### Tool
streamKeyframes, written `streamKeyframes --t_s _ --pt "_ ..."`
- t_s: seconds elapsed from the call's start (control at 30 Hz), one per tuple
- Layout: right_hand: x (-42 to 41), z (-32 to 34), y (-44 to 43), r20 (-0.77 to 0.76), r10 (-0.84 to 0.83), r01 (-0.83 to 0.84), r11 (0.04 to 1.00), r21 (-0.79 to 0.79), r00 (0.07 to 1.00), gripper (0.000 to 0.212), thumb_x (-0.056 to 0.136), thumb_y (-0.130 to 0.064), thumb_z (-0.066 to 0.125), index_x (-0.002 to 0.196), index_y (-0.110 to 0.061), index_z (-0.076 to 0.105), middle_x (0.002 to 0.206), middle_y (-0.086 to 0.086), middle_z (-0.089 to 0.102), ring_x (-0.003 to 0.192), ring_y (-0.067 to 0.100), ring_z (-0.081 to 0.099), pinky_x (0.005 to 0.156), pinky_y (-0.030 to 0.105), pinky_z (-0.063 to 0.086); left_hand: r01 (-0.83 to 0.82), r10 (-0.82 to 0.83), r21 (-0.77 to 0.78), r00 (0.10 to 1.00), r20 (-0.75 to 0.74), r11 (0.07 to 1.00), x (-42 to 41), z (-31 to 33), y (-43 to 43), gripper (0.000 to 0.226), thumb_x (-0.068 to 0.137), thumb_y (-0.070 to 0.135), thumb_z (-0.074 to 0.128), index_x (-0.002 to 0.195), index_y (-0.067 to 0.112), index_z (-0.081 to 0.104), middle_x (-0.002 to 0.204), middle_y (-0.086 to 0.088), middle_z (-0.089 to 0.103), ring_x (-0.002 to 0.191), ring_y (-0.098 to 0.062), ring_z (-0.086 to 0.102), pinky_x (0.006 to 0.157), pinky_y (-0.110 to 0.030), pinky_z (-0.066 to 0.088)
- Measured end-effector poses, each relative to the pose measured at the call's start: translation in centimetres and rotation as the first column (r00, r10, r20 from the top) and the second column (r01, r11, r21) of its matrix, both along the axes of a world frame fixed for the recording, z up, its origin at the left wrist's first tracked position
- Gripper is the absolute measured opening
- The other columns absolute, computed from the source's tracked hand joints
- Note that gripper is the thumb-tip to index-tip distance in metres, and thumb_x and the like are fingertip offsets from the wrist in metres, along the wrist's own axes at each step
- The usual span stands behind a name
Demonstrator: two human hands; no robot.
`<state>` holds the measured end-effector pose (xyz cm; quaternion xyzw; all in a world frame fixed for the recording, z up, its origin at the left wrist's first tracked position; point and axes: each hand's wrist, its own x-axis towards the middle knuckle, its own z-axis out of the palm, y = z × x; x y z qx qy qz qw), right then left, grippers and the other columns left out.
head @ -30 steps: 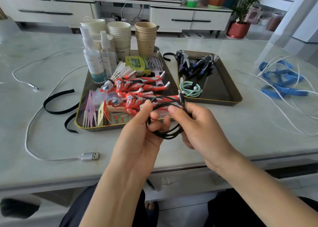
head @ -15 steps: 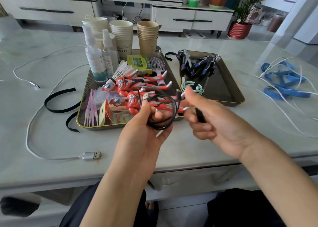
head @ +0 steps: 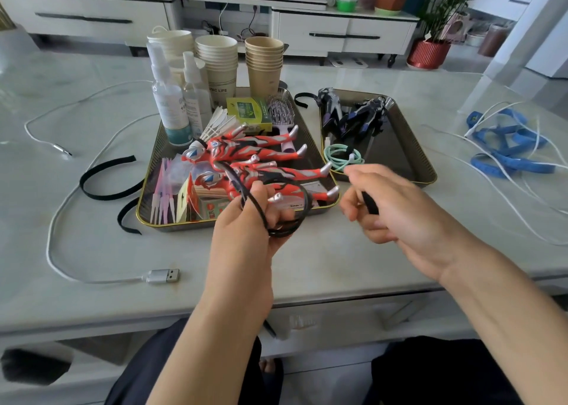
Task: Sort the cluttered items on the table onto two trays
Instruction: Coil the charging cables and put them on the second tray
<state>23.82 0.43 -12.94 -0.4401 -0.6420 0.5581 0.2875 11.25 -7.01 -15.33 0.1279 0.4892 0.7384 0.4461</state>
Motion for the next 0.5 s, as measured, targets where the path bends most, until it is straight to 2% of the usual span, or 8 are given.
streamKeyframes --t_s 0.1,0.2,0.27,0.33,0.37,0.43,0.47,0.5 --pt "0.5 1.6 -0.7 -0.036 0.097 -0.084 0.958 0.273 0.995 0.021 0.100 -0.020 0.038 0.117 -0.019 0.049 0.056 -0.002 0.057 0.041 0.003 0.032 0.041 0.009 0.028 -0.189 0.159 -0.031 0.894 -0.419 0.981 0.1 -0.3 -0.3 0.030 0.098 0.023 0.044 0.070 0.011 0.040 0.056 0.002 0.038 0.053 -0.008 0.037 0.057 -0.019 0.038" --pt "1.2 4.0 -1.9 -0.158 0.364 -0.297 0.894 0.336 0.918 0.027 0.093 -0.029 0.045 0.108 -0.022 0.066 0.062 -0.004 0.058 0.047 0.006 0.026 0.043 0.013 0.023 -0.318 0.238 0.013 0.681 -0.692 0.948 0.5 -0.1 -0.7 0.032 0.098 0.020 0.041 0.067 0.014 0.036 0.059 0.004 0.039 0.050 -0.008 0.034 0.047 -0.016 0.030" --pt "1.8 5.1 -3.2 -0.286 0.589 -0.508 0.803 0.312 0.755 0.031 0.090 -0.037 0.050 0.108 -0.021 0.070 0.067 -0.011 0.056 0.048 0.007 0.026 0.042 0.013 0.023 -0.366 0.227 -0.001 0.580 -0.783 0.931 0.8 0.1 -0.9 0.028 0.098 0.020 0.039 0.071 0.019 0.037 0.063 0.007 0.043 0.057 -0.007 0.043 0.049 -0.017 0.032" --pt "1.9 4.9 -3.6 -0.347 0.729 -0.692 0.678 0.246 0.591 0.035 0.090 -0.039 0.049 0.119 -0.025 0.063 0.065 -0.012 0.058 0.044 0.006 0.031 0.039 0.012 0.027 -0.377 0.191 -0.041 0.556 -0.809 0.925 1.1 0.2 -1.0 0.024 0.098 0.021 0.037 0.074 0.021 0.035 0.067 0.006 0.045 0.062 -0.011 0.043 0.050 -0.028 0.027" --pt "1.2 4.2 -3.1 -0.341 0.720 -0.705 0.683 0.191 0.605 0.036 0.090 -0.039 0.050 0.123 -0.029 0.059 0.065 -0.008 0.060 0.041 0.009 0.034 0.038 0.014 0.031 -0.371 0.176 -0.049 0.549 -0.817 0.928 1.2 0.3 -1.0 0.026 0.097 0.020 0.039 0.072 0.022 0.033 0.067 0.005 0.044 0.060 -0.012 0.039 0.052 -0.032 0.021" --pt "-0.7 2.0 -1.1 -0.072 0.704 -0.682 0.704 0.197 0.706 0.030 0.081 -0.048 0.062 0.109 -0.041 0.066 0.082 0.003 0.071 0.049 0.011 0.054 0.050 0.027 0.048 -0.344 0.166 -0.036 0.539 -0.826 0.938 1.4 0.4 -1.1 0.030 0.097 0.019 0.041 0.069 0.023 0.029 0.064 0.005 0.043 0.056 -0.011 0.035 0.053 -0.031 0.018" --pt "-0.7 0.7 0.5 0.097 0.646 -0.649 0.729 0.218 0.757 0.020 0.076 -0.050 0.065 0.094 -0.042 0.071 0.100 0.011 0.071 0.069 0.011 0.067 0.066 0.027 0.053 -0.320 0.167 -0.015 0.535 -0.828 0.947 1.5 0.4 -1.1 0.029 0.096 0.019 0.041 0.070 0.022 0.030 0.062 0.005 0.043 0.054 -0.011 0.036 0.051 -0.031 0.020" --pt "-1.0 -0.8 1.8 0.201 0.614 -0.646 0.720 0.253 0.763 0.012 0.080 -0.046 0.062 0.085 -0.039 0.070 0.106 0.014 0.069 0.088 0.017 0.069 0.071 0.019 0.050 -0.282 0.162 0.007 0.531 -0.831 0.959 1.7 0.4 -1.1 0.026 0.096 0.019 0.041 0.071 0.019 0.034 0.060 0.005 0.043 0.053 -0.010 0.037 0.049 -0.030 0.024"
